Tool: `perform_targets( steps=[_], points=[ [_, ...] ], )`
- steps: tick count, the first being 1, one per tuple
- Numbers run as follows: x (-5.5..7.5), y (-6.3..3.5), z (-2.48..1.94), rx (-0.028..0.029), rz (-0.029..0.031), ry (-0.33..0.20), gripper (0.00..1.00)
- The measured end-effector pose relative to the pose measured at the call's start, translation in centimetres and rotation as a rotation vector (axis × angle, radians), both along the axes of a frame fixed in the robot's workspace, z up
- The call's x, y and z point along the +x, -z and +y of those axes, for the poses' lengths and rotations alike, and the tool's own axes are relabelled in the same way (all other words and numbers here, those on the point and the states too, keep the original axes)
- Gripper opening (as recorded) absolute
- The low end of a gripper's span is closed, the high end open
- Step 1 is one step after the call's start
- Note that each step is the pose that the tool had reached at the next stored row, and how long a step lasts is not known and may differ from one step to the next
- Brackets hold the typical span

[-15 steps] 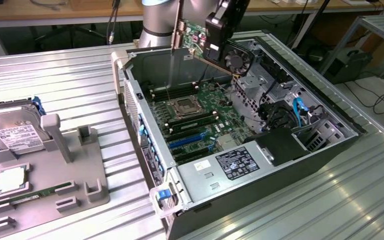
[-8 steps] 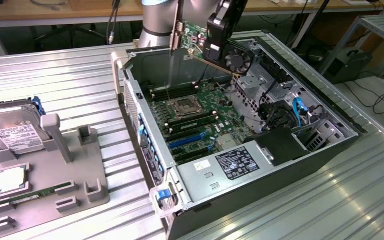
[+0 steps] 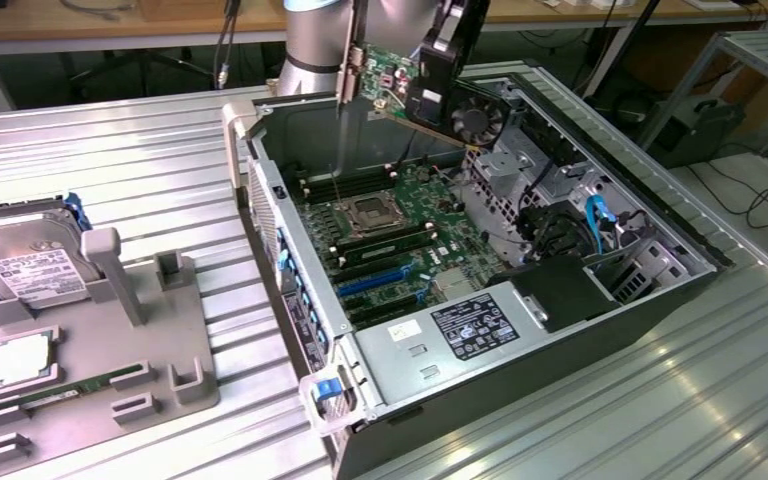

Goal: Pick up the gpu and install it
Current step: 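Insert the gpu into the slot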

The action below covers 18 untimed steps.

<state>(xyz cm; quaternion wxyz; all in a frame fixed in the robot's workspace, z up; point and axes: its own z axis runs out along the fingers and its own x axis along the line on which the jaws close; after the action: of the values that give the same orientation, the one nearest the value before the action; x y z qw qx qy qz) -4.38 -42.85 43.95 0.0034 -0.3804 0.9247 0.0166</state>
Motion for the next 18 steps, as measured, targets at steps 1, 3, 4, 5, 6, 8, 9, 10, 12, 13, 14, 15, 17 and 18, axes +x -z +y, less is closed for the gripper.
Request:
perform_targets(
  steps=[1, 3, 4, 5, 6, 8, 9, 10, 12, 13, 14, 15, 17, 18],
  points=[
    [0.00, 0.00, 0.00, 0.0000, 0.0000, -0.010, 0.27],
    [0.00, 0.00, 0.00, -0.0001, 0.0000, -0.025, 0.27],
    [0.00, 0.00, 0.00, 0.0000, 0.0000, -0.034, 0.27],
    [0.00, 0.00, 0.00, 0.0000, 0.0000, -0.042, 0.27],
    [0.00, 0.00, 0.00, -0.0001, 0.0000, -0.049, 0.27],
    [0.00, 0.00, 0.00, 0.0000, 0.0000, -0.063, 0.27],
    [0.00, 0.00, 0.00, -0.0001, 0.0000, -0.072, 0.27],
    [0.00, 0.00, 0.00, -0.0001, 0.0000, -0.080, 0.27],
    [0.00, 0.00, 0.00, 0.0000, 0.0000, -0.095, 0.27],
    [0.00, 0.00, 0.00, -0.0001, 0.0000, -0.103, 0.27],
    [0.00, 0.00, 0.00, 0.0000, 0.0000, -0.110, 0.27],
    [0.00, 0.00, 0.00, 0.0000, 0.0000, -0.117, 0.27],
    [0.00, 0.00, 0.00, 0.0000, 0.0000, -0.133, 0.27],
    [0.00, 0.00, 0.00, -0.0001, 0.0000, -0.141, 0.27]
  ],
)
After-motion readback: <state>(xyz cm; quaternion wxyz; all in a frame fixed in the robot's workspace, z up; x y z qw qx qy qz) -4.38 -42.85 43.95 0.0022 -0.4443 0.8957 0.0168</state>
